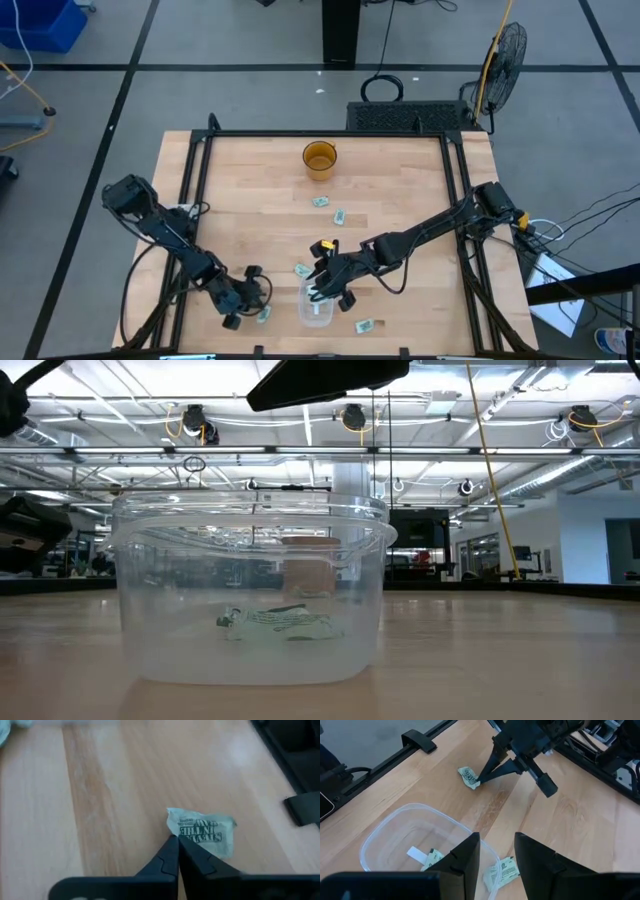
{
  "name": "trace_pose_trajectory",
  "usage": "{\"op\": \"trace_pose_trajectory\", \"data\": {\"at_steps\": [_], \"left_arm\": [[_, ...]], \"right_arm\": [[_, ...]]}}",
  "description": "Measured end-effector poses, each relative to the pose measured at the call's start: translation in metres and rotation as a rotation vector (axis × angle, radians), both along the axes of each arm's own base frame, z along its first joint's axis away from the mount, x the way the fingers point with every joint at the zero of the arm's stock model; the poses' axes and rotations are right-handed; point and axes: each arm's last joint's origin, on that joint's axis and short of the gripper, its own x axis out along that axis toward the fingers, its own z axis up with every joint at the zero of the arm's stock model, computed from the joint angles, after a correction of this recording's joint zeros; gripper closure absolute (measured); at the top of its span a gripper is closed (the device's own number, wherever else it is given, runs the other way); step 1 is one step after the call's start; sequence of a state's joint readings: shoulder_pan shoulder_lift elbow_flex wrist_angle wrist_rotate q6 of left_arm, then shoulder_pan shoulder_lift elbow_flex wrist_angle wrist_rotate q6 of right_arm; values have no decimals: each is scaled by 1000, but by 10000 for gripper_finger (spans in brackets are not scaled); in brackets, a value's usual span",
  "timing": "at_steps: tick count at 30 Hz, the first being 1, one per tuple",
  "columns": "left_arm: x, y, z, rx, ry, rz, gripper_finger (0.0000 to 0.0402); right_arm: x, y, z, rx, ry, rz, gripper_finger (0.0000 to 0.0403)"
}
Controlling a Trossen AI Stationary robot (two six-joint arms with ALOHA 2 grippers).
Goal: Pick and place Stevia / Truvia into bins
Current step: Put the green stevia packet into the transparent container
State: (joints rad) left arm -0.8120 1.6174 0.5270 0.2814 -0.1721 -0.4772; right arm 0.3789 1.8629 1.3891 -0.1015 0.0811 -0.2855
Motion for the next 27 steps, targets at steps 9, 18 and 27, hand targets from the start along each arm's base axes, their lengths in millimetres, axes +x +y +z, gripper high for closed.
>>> {"op": "trace_pose_trajectory", "data": {"at_steps": [9,18,27], "left_arm": [[28,-1,73,29,-189,6,396],[82,20,119,223,-250,-163,397],[133,38,89,246,-149,-273,396]], "right_arm": [[-36,19,7,104,231,-87,289],[-64,44,0,183,424,-208,289],[-76,62,-1,223,450,-219,289]]}}
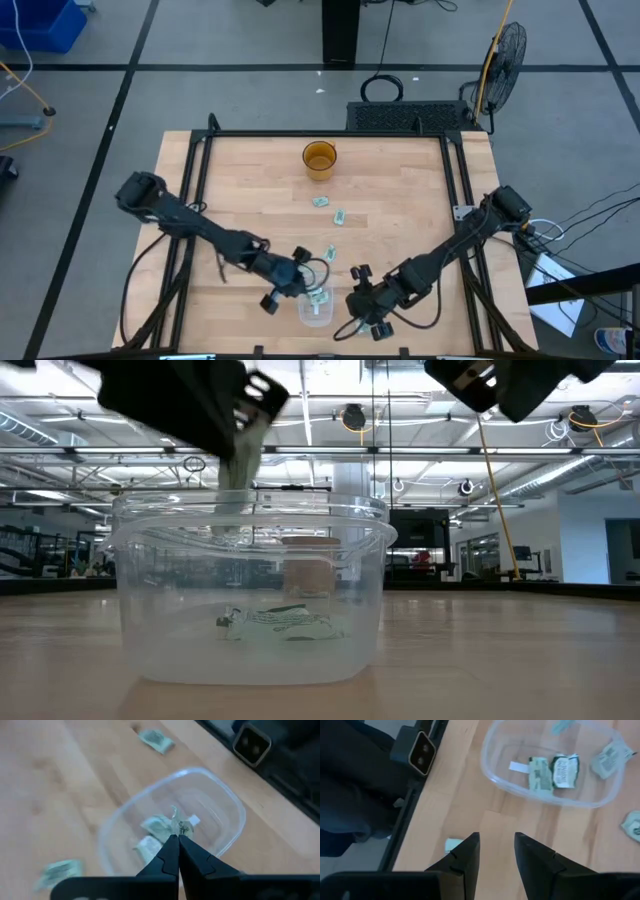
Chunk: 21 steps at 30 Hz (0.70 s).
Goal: Pick and place Stevia / Truvia into bins
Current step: Put the green stevia packet into the transparent container
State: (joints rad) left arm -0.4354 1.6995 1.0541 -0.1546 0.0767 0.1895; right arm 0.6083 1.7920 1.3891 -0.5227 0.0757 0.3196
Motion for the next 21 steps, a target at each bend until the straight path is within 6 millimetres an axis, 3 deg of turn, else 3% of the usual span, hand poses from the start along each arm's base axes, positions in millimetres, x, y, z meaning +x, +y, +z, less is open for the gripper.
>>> {"op": "trace_pose_trajectory", "data": {"at_steps": [3,7,16,21], "left_arm": [[9,-4,-16,4,51,-48,395],[17,-13,-21,37,45,-103,376],[23,-20,-18,64,27,-142,344],[25,-17,-13,141,-36,-78,322]], "right_arm": [[-3,4,0,0,6,7,289],[-4,5,0,2,6,10,289],[-4,5,0,2,5,10,289],[-5,5,-5,4,2,10,289]]}}
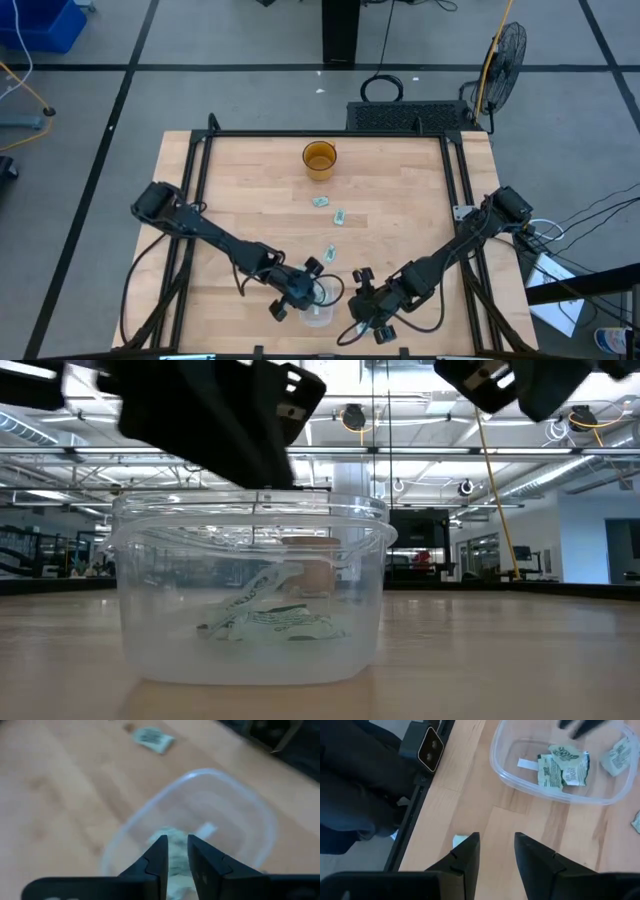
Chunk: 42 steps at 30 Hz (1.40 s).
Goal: Pick and place Stevia / Truvia into bins
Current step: Put the green stevia packet into the transparent container
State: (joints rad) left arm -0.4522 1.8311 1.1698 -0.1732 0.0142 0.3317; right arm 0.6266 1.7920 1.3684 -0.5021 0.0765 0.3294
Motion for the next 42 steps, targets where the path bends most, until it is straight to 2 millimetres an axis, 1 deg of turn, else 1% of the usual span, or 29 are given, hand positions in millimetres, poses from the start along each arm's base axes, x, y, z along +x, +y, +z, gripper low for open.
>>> {"op": "trace_pose_trajectory", "data": {"at_steps": [4,7,9,12,17,22,25,29,32,39,42], "left_arm": [[-1,5,11,84,-72,70,317],[-2,9,22,104,-118,151,316],[-4,12,31,82,-135,199,316],[-8,18,44,25,-143,257,316],[-13,25,63,-53,-177,321,316],[-15,26,69,-64,-195,325,316],[-15,26,69,-59,-199,329,316],[-15,27,68,-49,-185,331,316],[-16,27,67,-37,-174,335,316],[-16,27,66,-35,-170,336,316],[-17,28,66,-32,-164,336,316]], "right_arm": [[-7,-1,-21,0,6,4,288],[-15,0,-38,47,14,-45,283],[-21,3,-46,102,26,-100,276],[-28,10,-52,167,40,-113,262],[-44,15,-66,137,65,-75,240],[-57,6,-92,55,12,-103,235],[-60,1,-101,107,-31,-122,239],[-61,-1,-105,168,-90,-117,248],[-61,1,-104,197,-87,-97,253],[-61,3,-100,218,-113,-84,253],[-60,4,-98,200,-148,-38,256]]}}
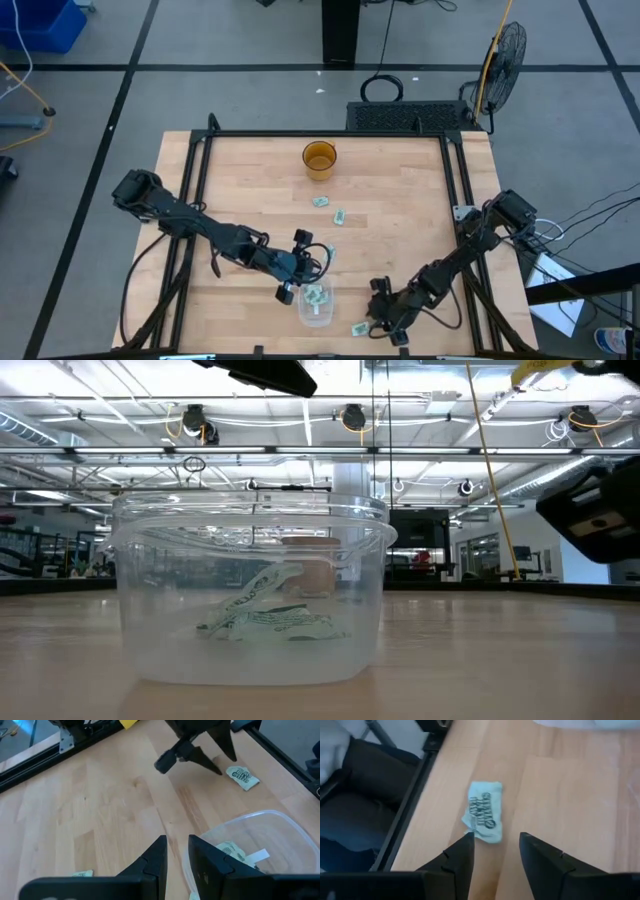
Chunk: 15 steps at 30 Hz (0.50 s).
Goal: Pick and place Stevia / Truvia into bins
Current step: Put the green stevia packet into the transparent container
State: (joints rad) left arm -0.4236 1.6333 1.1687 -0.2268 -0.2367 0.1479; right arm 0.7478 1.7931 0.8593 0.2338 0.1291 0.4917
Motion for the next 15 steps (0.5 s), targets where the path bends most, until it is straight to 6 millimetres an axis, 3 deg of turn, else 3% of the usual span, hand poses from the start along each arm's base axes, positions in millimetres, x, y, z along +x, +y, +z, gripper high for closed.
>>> {"op": "trace_pose_trajectory", "data": {"at_steps": [7,15], "left_arm": [[-1,1,-2,-10,25,15,316],[-2,1,-3,-9,36,17,316]], "right_arm": [[6,6,0,-14,-123,86,256],[5,5,-7,-68,-106,108,257]]}}
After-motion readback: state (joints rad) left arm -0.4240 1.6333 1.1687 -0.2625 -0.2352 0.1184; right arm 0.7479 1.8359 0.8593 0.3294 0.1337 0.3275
